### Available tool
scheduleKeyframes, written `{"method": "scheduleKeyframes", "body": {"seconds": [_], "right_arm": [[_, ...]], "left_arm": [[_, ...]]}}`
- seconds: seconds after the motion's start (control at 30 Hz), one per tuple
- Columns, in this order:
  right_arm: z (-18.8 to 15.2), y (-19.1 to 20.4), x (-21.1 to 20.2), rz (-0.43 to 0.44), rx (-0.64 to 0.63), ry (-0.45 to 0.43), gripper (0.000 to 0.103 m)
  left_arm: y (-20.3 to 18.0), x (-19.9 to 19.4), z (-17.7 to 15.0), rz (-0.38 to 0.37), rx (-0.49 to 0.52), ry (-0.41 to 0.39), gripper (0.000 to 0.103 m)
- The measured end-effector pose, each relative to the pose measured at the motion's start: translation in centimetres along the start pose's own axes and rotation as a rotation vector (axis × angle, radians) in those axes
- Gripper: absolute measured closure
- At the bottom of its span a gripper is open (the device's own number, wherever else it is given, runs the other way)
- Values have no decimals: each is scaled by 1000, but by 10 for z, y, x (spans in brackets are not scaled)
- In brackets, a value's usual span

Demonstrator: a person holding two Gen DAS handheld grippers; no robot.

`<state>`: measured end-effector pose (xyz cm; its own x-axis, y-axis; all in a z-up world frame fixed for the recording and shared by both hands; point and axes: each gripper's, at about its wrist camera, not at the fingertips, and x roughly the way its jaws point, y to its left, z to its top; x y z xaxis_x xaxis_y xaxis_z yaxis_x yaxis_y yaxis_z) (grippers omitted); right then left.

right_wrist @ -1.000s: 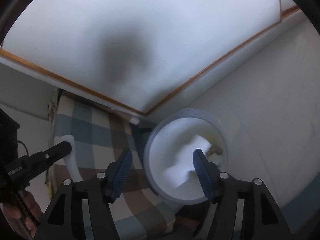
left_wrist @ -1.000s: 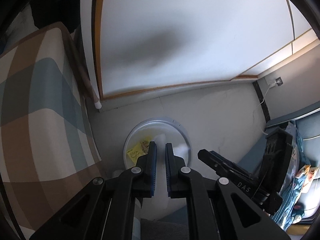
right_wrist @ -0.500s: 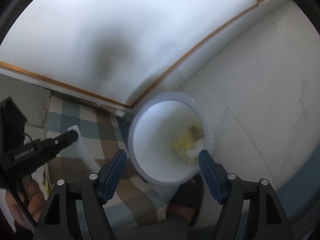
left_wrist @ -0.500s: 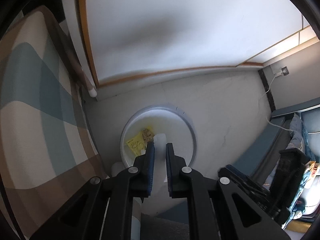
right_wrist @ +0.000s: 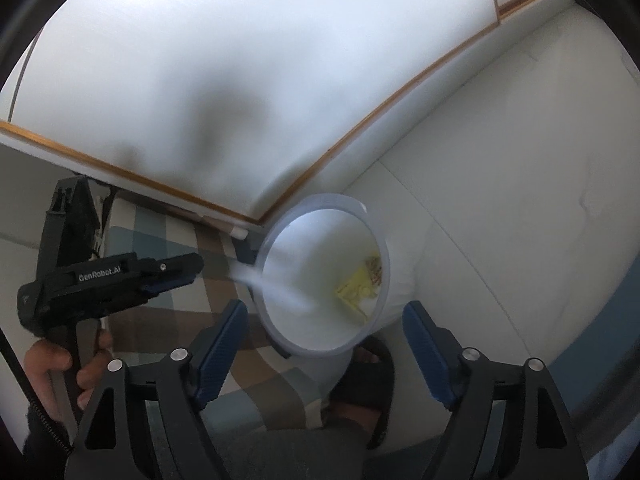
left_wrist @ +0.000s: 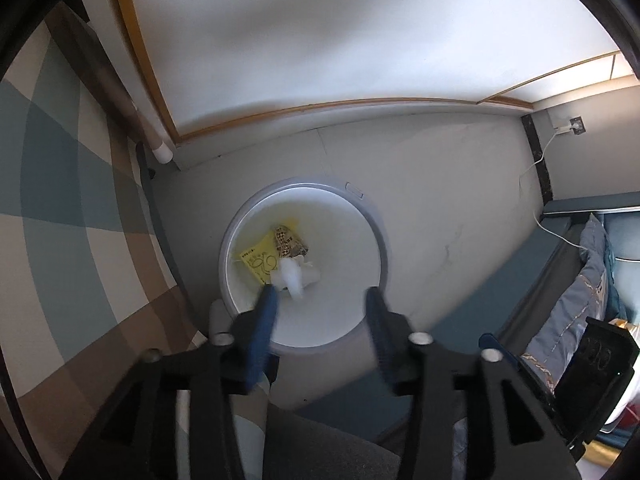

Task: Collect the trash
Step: 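Open the right tool dropping the foam sheet while the left tool drops the strip into the bin, then bring both open tools back over the table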

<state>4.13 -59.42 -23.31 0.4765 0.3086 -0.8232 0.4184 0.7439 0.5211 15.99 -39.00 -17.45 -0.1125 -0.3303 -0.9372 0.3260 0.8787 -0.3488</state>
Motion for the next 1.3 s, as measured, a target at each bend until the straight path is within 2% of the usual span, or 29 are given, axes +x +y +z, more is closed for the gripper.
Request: {"method": "scheduleKeyframes", "body": {"seconds": [0.07, 0.17, 0.27, 0.47, 0.67, 0.83, 1.03, 1.17, 1.3], "right_arm": [[2, 1, -4, -17, -15, -7, 23], [1, -1, -11, -8, 1, -27, 22], [1, -4, -16, -3, 25, -48, 20], [-2, -4, -23, 14, 46, -58, 19], [-5, 5, -32, 25, 37, -69, 19], [-5, 17, -47, 12, -18, -80, 19], [-8, 37, -73, 52, -29, -140, 18], [-14, 58, -87, 71, -62, -170, 18], [-21, 80, -103, 80, -103, -217, 18]], "left_arm": [[0, -4, -2, 11, 12, -10, 43], [0, -9, -6, 6, 29, -15, 42], [-1, -12, -13, 31, 57, -31, 34], [-13, -21, -28, 70, 174, -84, 34], [-14, -35, -38, 102, 220, -146, 33], [-11, -54, -48, 113, 228, -222, 33], [-10, -84, -60, 120, 239, -325, 33], [0, -106, -69, 98, 211, -377, 33], [16, -137, -83, 103, 173, -471, 33]]}}
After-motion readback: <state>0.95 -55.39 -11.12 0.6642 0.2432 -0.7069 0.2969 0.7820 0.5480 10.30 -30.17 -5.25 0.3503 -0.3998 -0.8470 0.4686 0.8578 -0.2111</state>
